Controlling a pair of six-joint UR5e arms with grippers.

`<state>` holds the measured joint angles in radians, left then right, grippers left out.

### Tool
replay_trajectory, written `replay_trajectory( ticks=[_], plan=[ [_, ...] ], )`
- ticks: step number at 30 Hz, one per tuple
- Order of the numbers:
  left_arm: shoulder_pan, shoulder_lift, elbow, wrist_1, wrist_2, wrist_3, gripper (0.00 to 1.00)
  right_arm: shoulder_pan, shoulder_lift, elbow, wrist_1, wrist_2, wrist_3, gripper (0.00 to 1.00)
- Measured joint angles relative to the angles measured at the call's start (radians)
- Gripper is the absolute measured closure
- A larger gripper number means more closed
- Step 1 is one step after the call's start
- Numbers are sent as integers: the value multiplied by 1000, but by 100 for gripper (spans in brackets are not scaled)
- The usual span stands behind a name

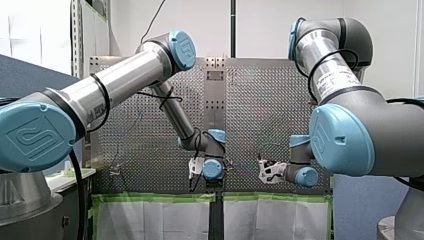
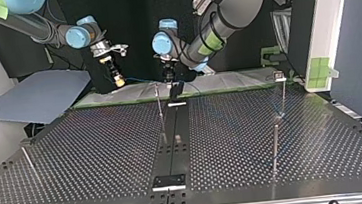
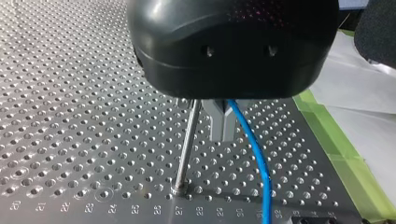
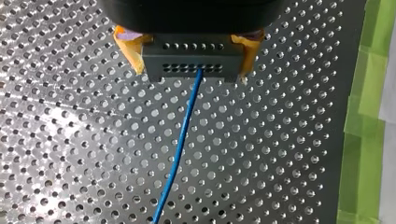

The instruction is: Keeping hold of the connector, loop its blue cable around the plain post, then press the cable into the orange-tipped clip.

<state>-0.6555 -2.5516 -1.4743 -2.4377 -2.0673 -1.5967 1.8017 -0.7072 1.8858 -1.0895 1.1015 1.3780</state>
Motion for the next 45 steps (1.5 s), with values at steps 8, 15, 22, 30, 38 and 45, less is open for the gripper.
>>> replay_trajectory(
  ticks=[8,15,22,30,38,45],
  plan=[
    [-3,0,1,2,3,-2,100,-1,31,-23,10,-4,-1,100],
    [-1,0,4,3,7,-3,100,-1,44,-45,44,-4,-23,100],
    [6,0,17,0,18,-14,100,-1,45,-53,53,-6,-26,100],
    [14,-22,64,-37,40,-41,100,-2,45,-64,65,-7,-28,100],
    [15,-39,96,-66,56,-57,100,-2,45,-72,68,-8,-26,100],
    [25,-41,104,-66,66,-68,100,-3,45,-82,69,-9,-23,100]
  ],
)
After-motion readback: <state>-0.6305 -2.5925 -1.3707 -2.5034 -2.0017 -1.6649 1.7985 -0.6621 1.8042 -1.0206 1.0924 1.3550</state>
